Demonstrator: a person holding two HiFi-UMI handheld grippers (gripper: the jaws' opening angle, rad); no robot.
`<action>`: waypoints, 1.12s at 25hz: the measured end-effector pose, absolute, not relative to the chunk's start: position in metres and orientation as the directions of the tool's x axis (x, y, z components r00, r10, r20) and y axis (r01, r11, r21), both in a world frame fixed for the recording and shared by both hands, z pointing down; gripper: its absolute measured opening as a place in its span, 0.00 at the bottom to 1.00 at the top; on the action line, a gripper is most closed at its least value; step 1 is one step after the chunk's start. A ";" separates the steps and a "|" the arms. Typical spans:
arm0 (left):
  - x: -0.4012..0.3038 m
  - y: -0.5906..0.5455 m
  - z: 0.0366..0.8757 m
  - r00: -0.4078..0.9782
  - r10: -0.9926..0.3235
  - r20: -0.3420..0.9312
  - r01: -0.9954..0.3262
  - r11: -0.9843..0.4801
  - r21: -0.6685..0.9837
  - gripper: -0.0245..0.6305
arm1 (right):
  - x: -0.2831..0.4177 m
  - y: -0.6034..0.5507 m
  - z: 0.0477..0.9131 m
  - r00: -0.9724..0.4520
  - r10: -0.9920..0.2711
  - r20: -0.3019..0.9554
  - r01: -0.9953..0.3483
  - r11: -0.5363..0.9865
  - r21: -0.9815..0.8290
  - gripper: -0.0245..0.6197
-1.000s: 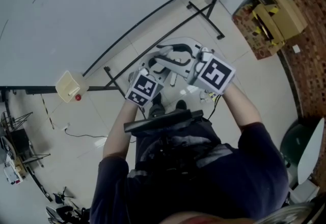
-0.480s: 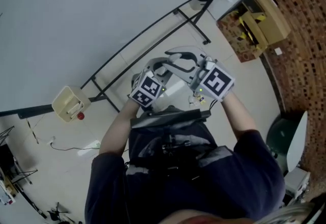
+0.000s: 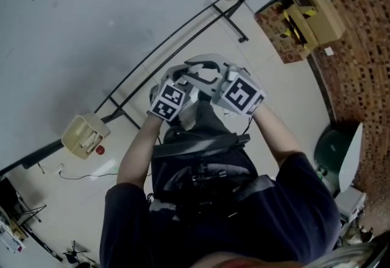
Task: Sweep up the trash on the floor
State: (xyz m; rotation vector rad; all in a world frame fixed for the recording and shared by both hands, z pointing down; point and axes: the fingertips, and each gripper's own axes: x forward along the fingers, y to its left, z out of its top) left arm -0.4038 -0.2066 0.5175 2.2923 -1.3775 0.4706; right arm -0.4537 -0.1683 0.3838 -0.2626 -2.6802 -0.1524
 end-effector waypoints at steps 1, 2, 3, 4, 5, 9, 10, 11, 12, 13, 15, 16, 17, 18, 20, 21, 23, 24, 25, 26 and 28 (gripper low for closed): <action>-0.408 -0.211 0.523 0.448 -0.745 0.494 -0.891 -0.415 0.183 0.17 | -0.457 -0.174 0.390 -0.883 0.163 0.439 0.209 0.976 0.057 0.22; -0.411 -0.215 0.531 0.445 -0.743 0.499 -0.893 -0.410 0.186 0.17 | -0.459 -0.179 0.397 -0.880 0.169 0.444 0.213 0.976 0.050 0.22; -0.414 -0.217 0.539 0.440 -0.742 0.507 -0.896 -0.402 0.189 0.18 | -0.461 -0.182 0.405 -0.875 0.177 0.451 0.220 0.975 0.044 0.22; -0.417 -0.218 0.548 0.431 -0.740 0.516 -0.900 -0.391 0.191 0.18 | -0.462 -0.184 0.414 -0.868 0.185 0.460 0.228 0.973 0.039 0.22; -0.419 -0.220 0.558 0.420 -0.740 0.525 -0.906 -0.378 0.191 0.18 | -0.464 -0.186 0.424 -0.860 0.192 0.472 0.237 0.971 0.037 0.22; -0.430 -0.224 0.597 0.396 -0.737 0.547 -0.918 -0.322 0.230 0.19 | -0.470 -0.192 0.463 -0.819 0.212 0.533 0.263 0.965 0.020 0.22; -0.434 -0.224 0.606 0.400 -0.728 0.557 -0.916 -0.314 0.248 0.20 | -0.473 -0.194 0.473 -0.809 0.217 0.546 0.268 0.963 0.014 0.22; -0.437 -0.226 0.614 0.403 -0.718 0.567 -0.915 -0.311 0.256 0.20 | -0.475 -0.196 0.481 -0.802 0.220 0.555 0.270 0.963 0.009 0.22; -0.440 -0.228 0.619 0.404 -0.712 0.574 -0.915 -0.311 0.257 0.20 | -0.477 -0.199 0.487 -0.798 0.220 0.561 0.269 0.963 0.004 0.22; -0.442 -0.230 0.622 0.403 -0.713 0.573 -0.915 -0.310 0.258 0.20 | -0.480 -0.203 0.490 -0.797 0.217 0.563 0.262 0.965 -0.001 0.22; -0.449 -0.235 0.624 0.401 -0.727 0.557 -0.916 -0.301 0.267 0.21 | -0.485 -0.209 0.492 -0.801 0.201 0.563 0.237 0.972 -0.010 0.22; -0.452 -0.237 0.624 0.400 -0.733 0.551 -0.916 -0.298 0.268 0.21 | -0.489 -0.211 0.492 -0.805 0.189 0.563 0.221 0.975 -0.011 0.22; -0.455 -0.239 0.624 0.398 -0.736 0.547 -0.917 -0.297 0.268 0.21 | -0.492 -0.213 0.491 -0.809 0.176 0.561 0.206 0.978 -0.011 0.22; -0.458 -0.240 0.624 0.397 -0.739 0.545 -0.917 -0.297 0.266 0.21 | -0.495 -0.214 0.491 -0.814 0.166 0.557 0.192 0.981 -0.013 0.22; -0.463 -0.241 0.624 0.390 -0.746 0.539 -0.920 -0.288 0.267 0.21 | -0.500 -0.215 0.491 -0.827 0.152 0.542 0.169 0.985 -0.019 0.22; -0.467 -0.241 0.624 0.382 -0.752 0.538 -0.922 -0.276 0.270 0.21 | -0.504 -0.216 0.491 -0.836 0.145 0.529 0.159 0.987 -0.019 0.22; -0.476 -0.241 0.624 0.358 -0.764 0.537 -0.929 -0.232 0.290 0.21 | -0.514 -0.216 0.491 -0.859 0.131 0.496 0.143 0.990 -0.014 0.22; -0.482 -0.241 0.624 0.346 -0.771 0.535 -0.928 -0.198 0.315 0.21 | -0.519 -0.216 0.490 -0.870 0.127 0.477 0.138 0.990 -0.013 0.22; -0.488 -0.239 0.624 0.334 -0.780 0.530 -0.923 -0.157 0.350 0.21 | -0.524 -0.215 0.490 -0.879 0.127 0.460 0.135 0.991 -0.016 0.22; -0.493 -0.237 0.624 0.322 -0.791 0.521 -0.913 -0.113 0.392 0.23 | -0.529 -0.214 0.489 -0.885 0.128 0.447 0.131 0.991 -0.025 0.22; -0.502 -0.228 0.623 0.300 -0.814 0.497 -0.877 -0.031 0.480 0.27 | -0.536 -0.209 0.489 -0.891 0.136 0.432 0.128 0.991 -0.048 0.22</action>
